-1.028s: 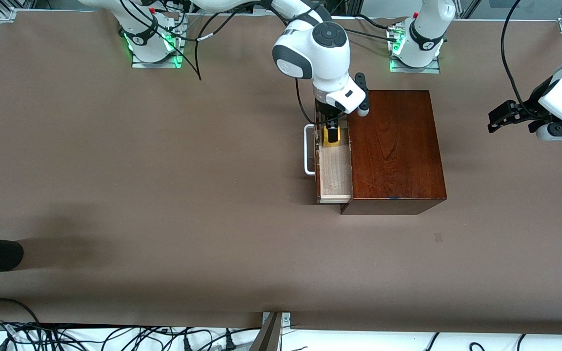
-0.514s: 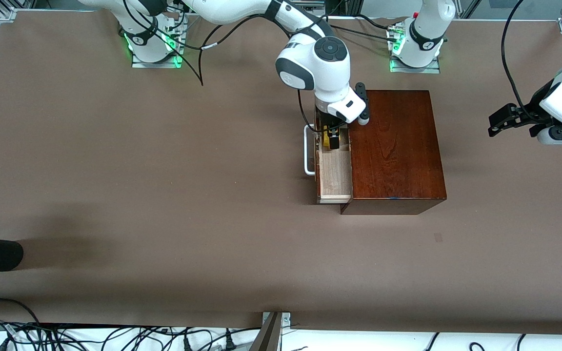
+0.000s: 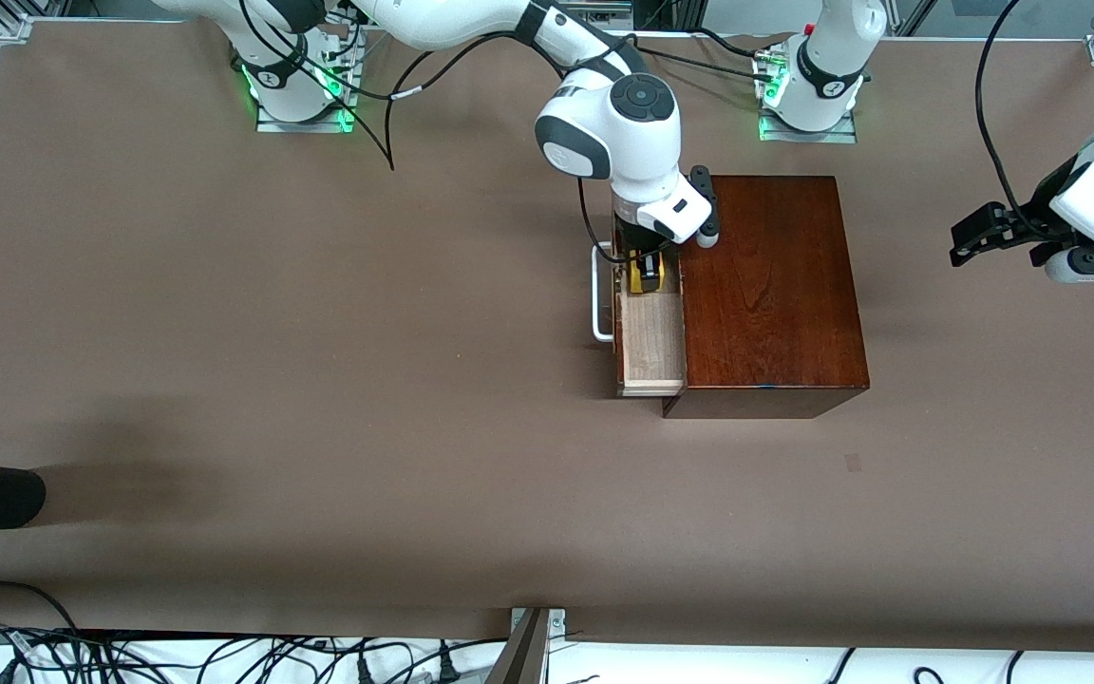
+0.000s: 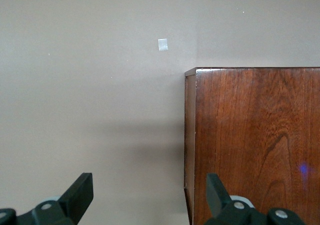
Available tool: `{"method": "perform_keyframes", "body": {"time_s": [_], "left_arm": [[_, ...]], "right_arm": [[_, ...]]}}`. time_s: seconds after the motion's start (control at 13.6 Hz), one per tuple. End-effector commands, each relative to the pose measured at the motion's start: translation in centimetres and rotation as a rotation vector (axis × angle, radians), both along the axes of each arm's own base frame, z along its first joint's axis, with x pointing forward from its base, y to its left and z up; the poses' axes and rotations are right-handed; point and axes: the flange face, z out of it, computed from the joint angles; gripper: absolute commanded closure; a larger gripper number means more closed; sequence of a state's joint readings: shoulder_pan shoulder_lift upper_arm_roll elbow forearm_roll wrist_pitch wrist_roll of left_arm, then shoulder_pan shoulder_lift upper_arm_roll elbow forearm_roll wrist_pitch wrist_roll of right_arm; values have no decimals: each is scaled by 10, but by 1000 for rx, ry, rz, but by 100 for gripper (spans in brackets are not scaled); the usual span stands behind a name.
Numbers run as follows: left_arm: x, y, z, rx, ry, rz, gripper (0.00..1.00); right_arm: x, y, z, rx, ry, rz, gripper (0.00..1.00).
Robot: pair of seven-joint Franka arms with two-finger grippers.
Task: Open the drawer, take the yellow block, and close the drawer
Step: 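Grasp the yellow cube with the right gripper and lift it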
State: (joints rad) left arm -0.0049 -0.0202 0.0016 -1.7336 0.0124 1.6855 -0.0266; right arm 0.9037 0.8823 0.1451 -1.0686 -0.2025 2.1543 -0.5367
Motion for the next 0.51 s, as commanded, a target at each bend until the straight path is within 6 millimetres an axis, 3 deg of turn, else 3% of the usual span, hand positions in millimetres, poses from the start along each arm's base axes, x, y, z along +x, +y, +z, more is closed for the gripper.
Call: {"method": "perform_keyframes", "body": {"time_s": [0.0, 0.29, 0.44], "left_arm": [[3, -1, 6, -10, 6, 7, 0], [3, -1, 5, -12, 7, 8, 0], [3, -4, 7, -14, 4, 3, 0]], "right_arm": [[0, 1, 60, -7, -12, -1, 100], [4, -25, 166, 36, -60, -45, 100], [46, -69, 200, 64, -70, -188, 100]]}}
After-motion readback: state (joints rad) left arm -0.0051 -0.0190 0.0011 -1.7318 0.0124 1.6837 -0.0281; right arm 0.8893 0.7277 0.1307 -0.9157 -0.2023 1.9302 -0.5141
